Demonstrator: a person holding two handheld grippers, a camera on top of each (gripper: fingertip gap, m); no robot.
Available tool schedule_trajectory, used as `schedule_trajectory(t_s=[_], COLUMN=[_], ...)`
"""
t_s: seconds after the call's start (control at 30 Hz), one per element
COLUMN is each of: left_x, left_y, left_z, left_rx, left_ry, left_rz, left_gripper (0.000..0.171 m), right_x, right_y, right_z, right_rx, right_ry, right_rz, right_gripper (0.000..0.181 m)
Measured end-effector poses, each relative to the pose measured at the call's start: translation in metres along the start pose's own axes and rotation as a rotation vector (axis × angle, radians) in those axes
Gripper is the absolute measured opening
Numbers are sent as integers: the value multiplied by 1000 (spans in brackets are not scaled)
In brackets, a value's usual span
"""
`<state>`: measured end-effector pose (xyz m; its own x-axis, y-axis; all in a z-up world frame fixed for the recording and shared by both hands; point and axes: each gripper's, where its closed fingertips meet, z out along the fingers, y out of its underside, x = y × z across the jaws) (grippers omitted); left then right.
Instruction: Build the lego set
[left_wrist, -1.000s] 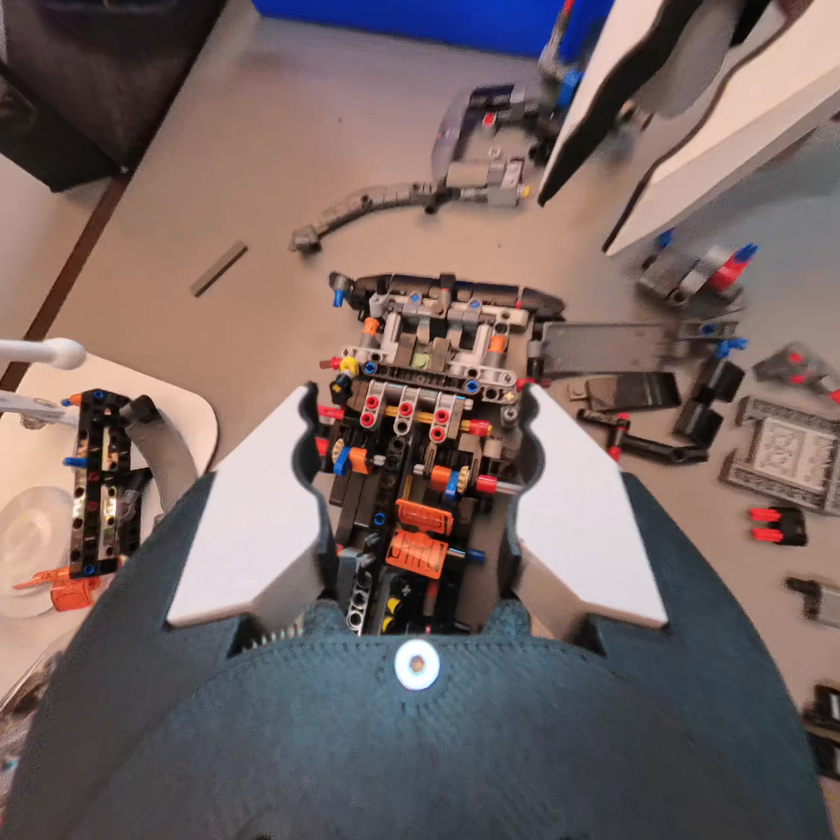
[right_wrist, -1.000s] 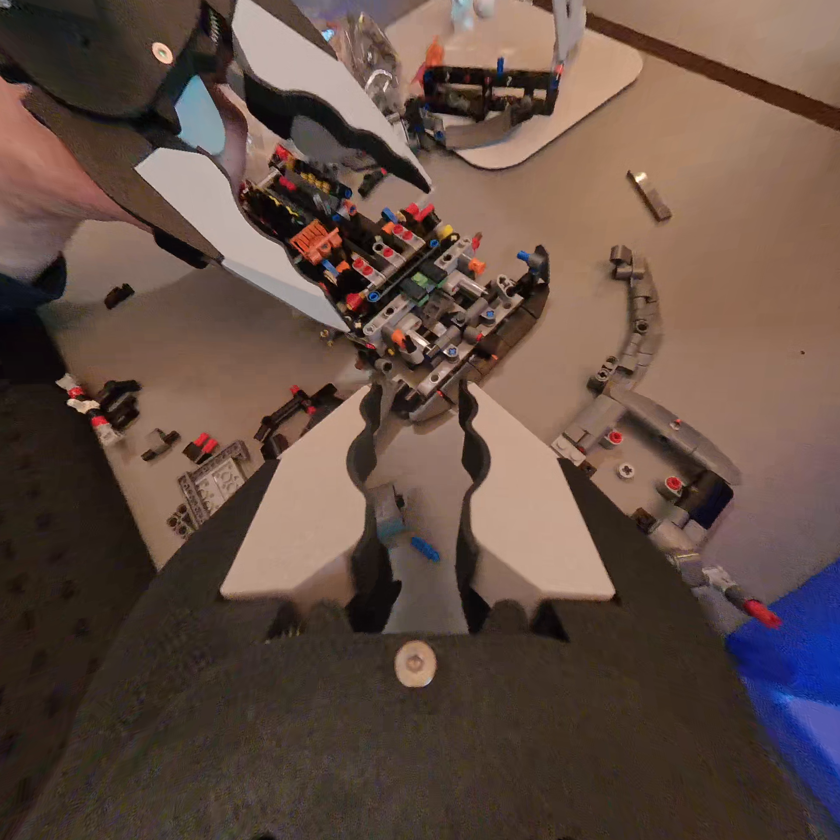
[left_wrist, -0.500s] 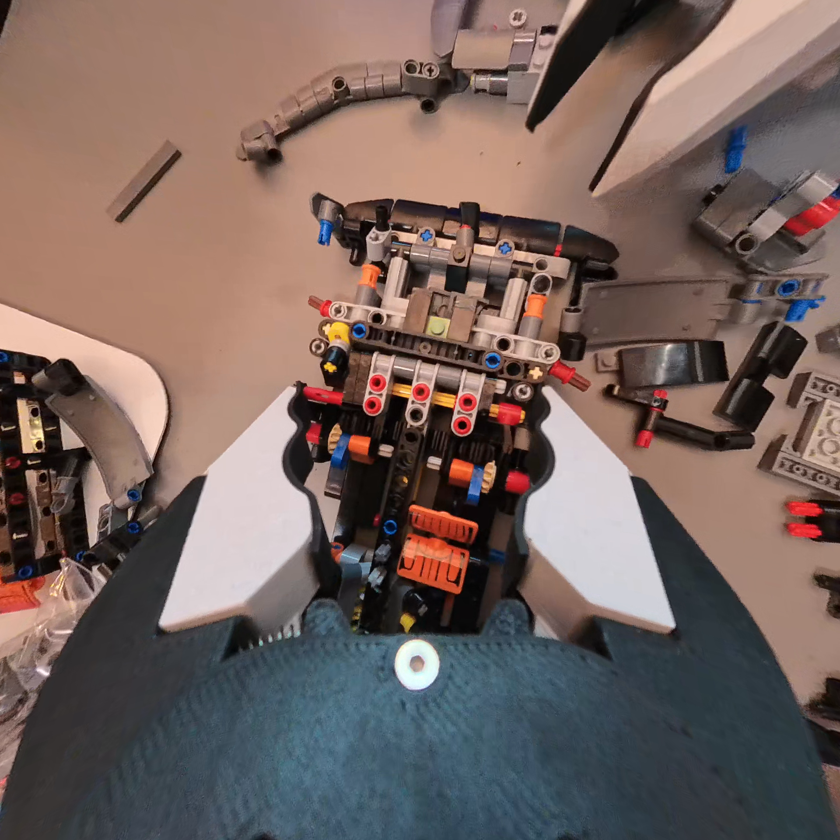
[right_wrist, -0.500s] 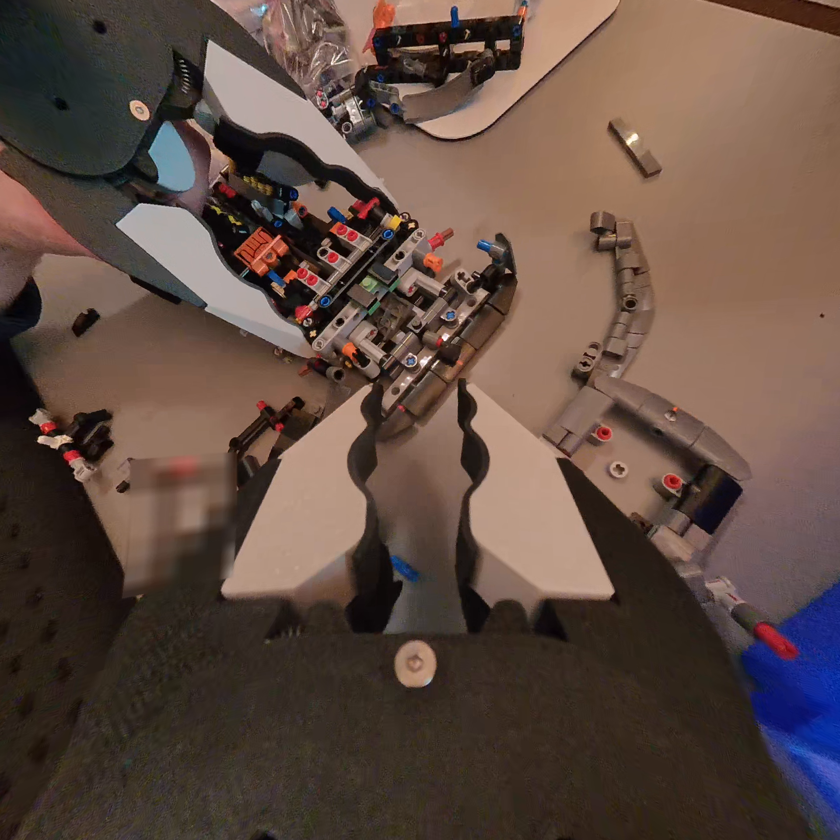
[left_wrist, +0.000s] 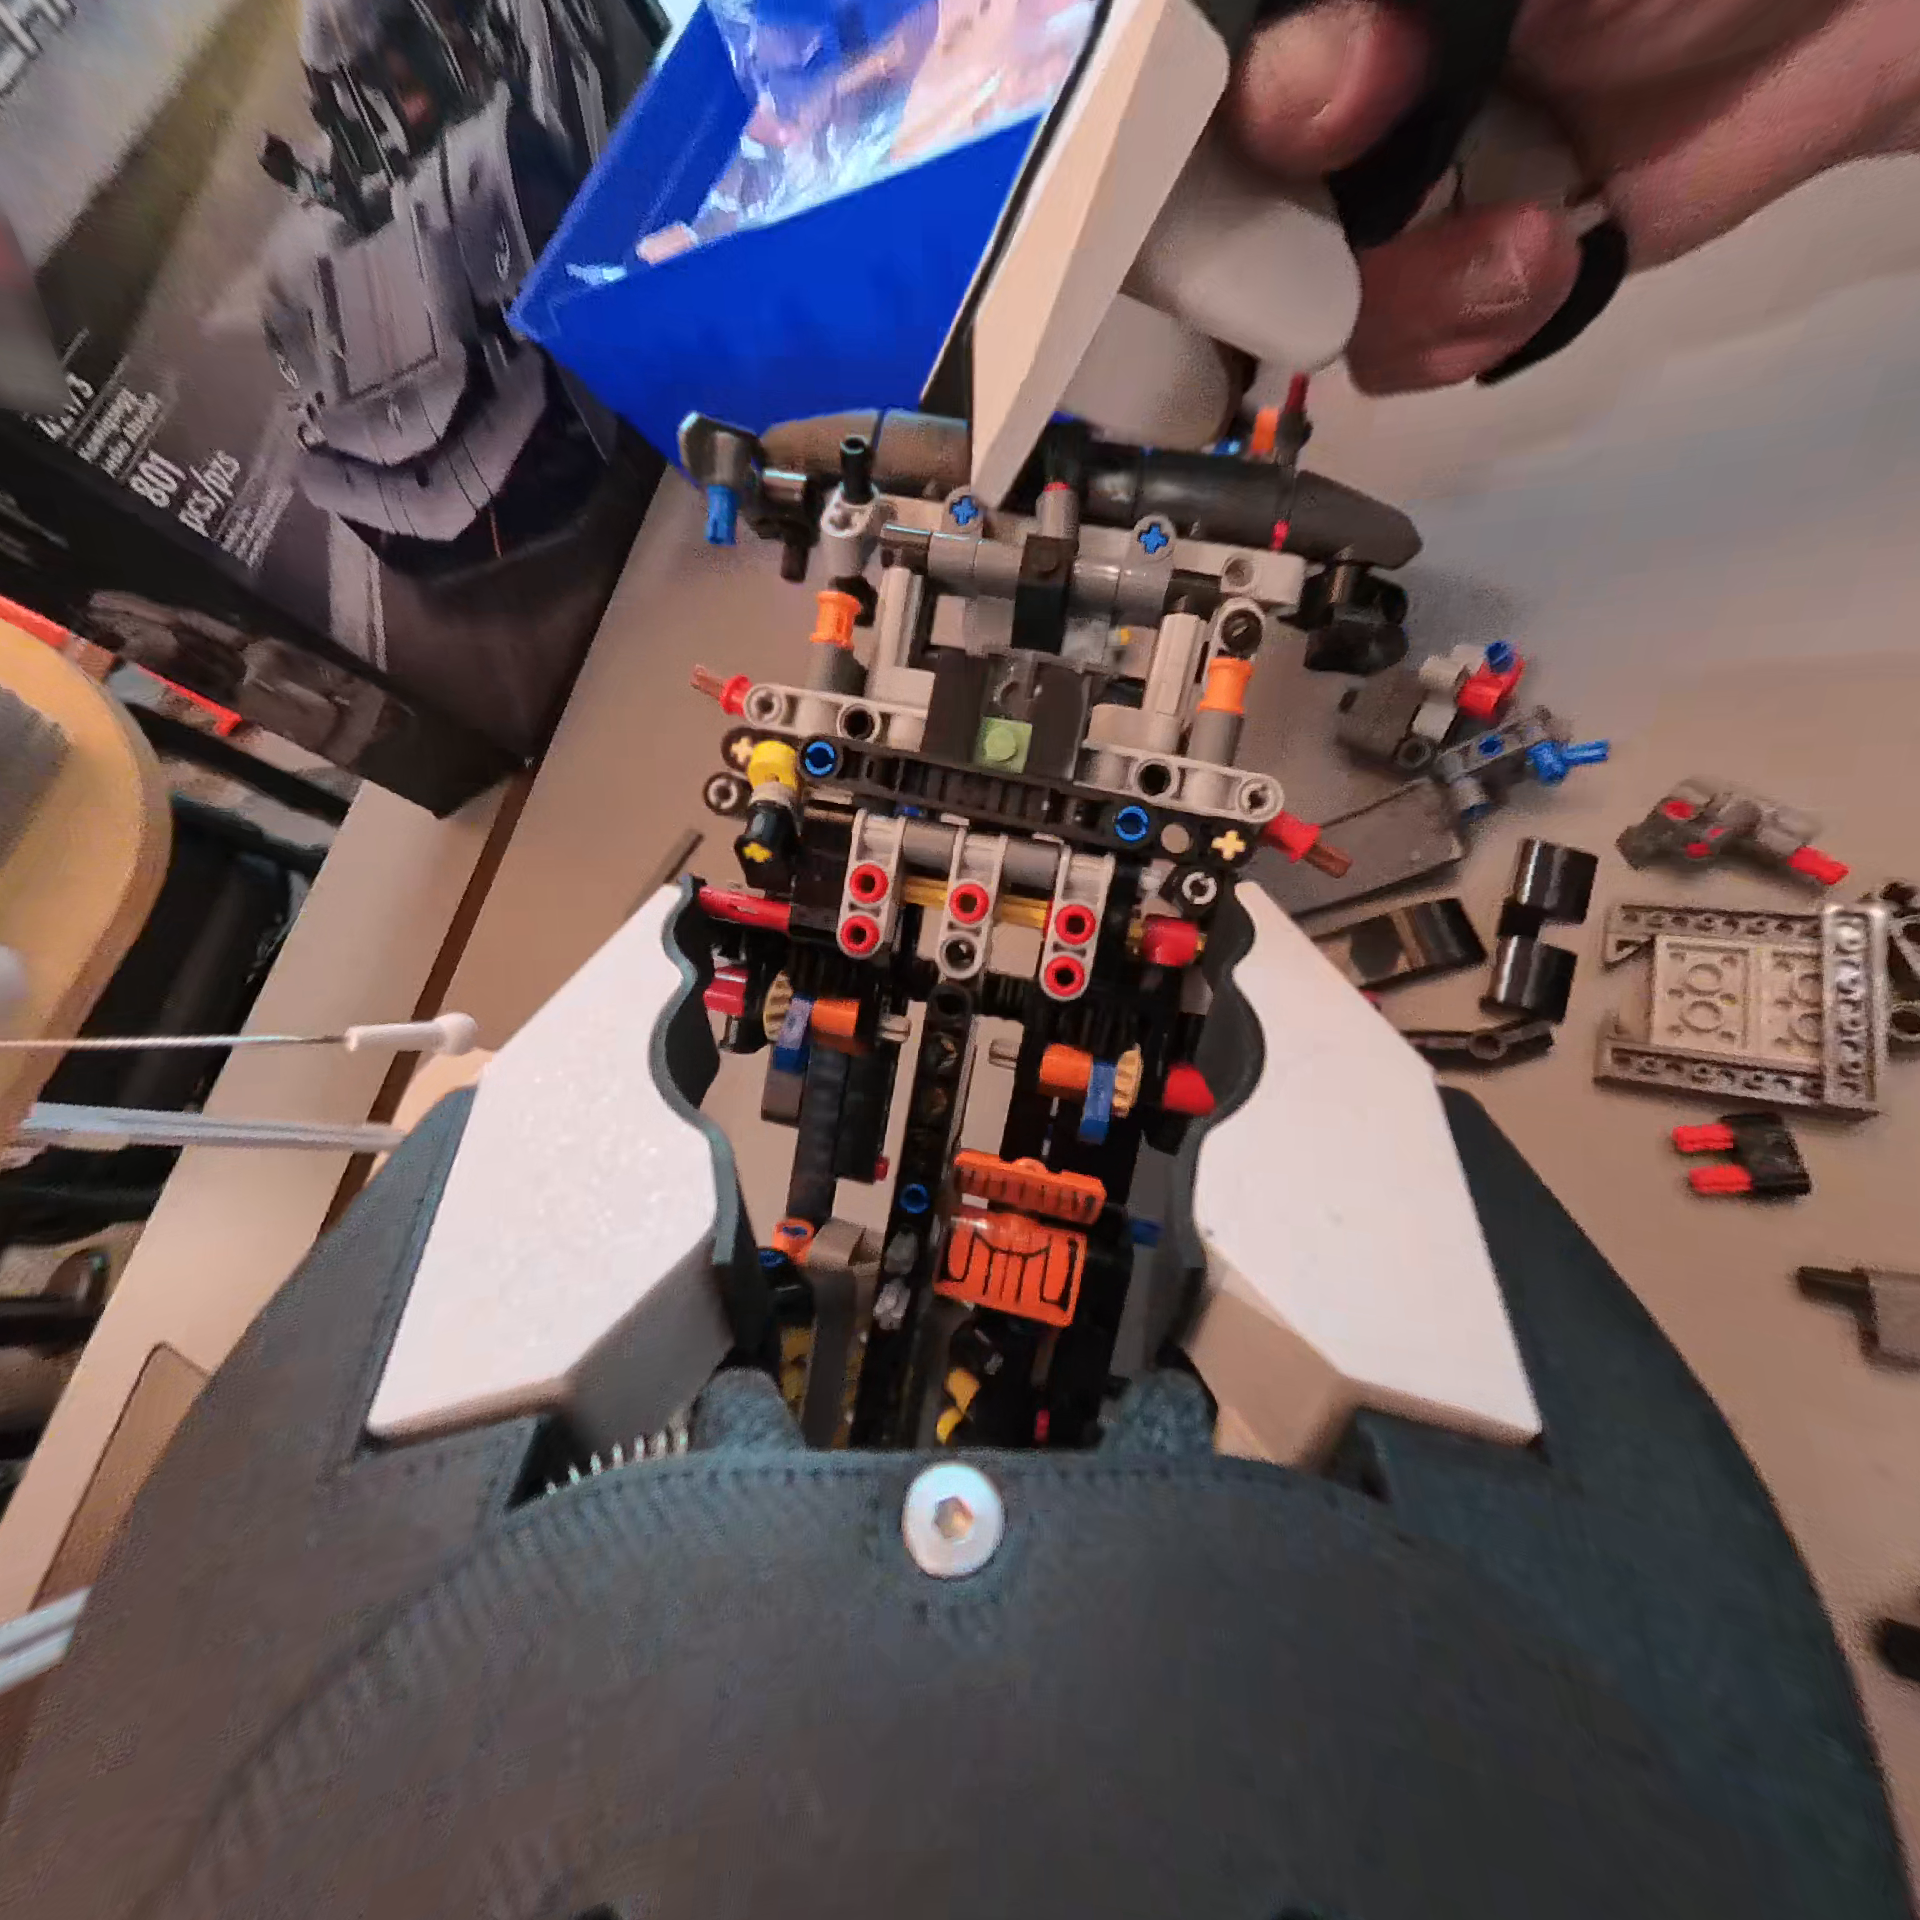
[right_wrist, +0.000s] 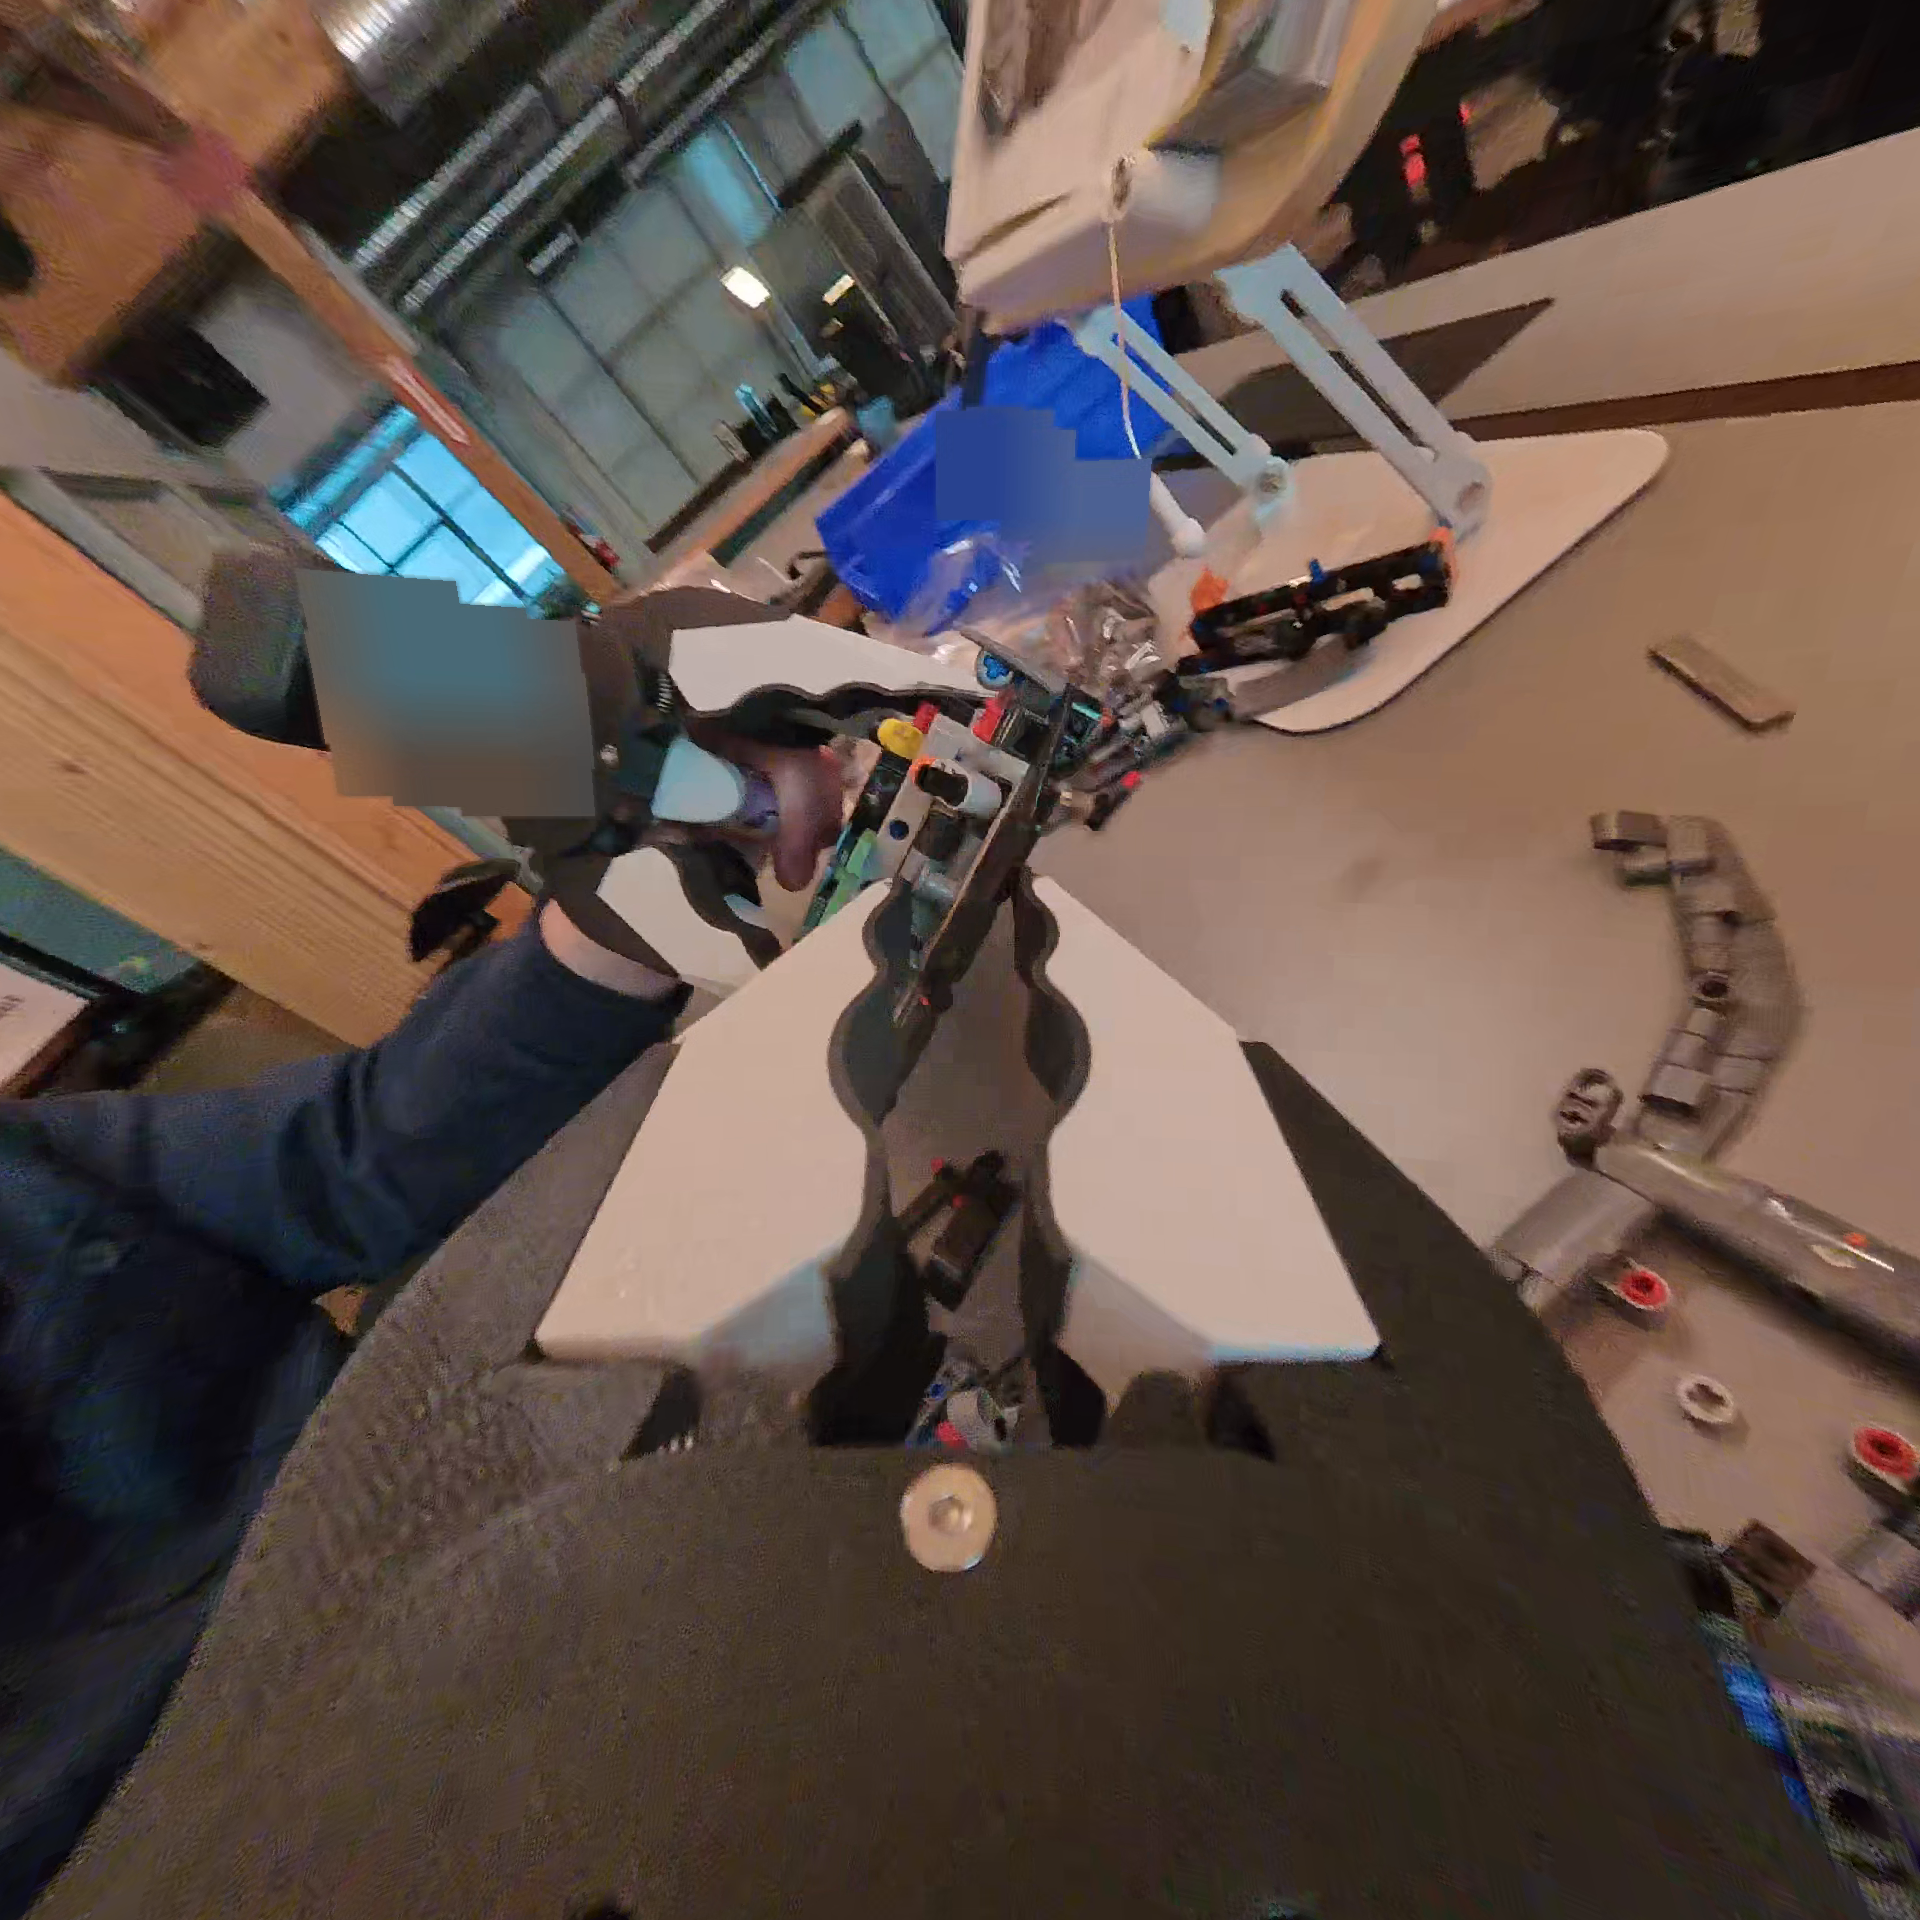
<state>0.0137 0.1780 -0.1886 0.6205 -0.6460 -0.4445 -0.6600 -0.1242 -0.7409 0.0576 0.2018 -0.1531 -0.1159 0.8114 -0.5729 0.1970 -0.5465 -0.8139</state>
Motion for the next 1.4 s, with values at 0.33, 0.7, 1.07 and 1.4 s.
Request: schedule_trajectory(t_s=[0.33,0.7,1.07,1.4], left_x=[2,13,39,29], left_y=[-35,-16,20,29], left_z=[-22,-9,-6,-15], left_rx=[152,-71,-220,-236], left_ry=[-10,-1,132,109], left_rz=[49,76,201,168], left_gripper=[104,79,39,38], right_x=[-26,-50,-44,-38], right_y=[-8,12,48,53], right_z=[-1,21,10,-16], right_rx=[33,-102,-278,-270], right_ry=[-6,101,168,168], right_rz=[-124,-532,-687,-655], right_gripper=[3,3,0,0])
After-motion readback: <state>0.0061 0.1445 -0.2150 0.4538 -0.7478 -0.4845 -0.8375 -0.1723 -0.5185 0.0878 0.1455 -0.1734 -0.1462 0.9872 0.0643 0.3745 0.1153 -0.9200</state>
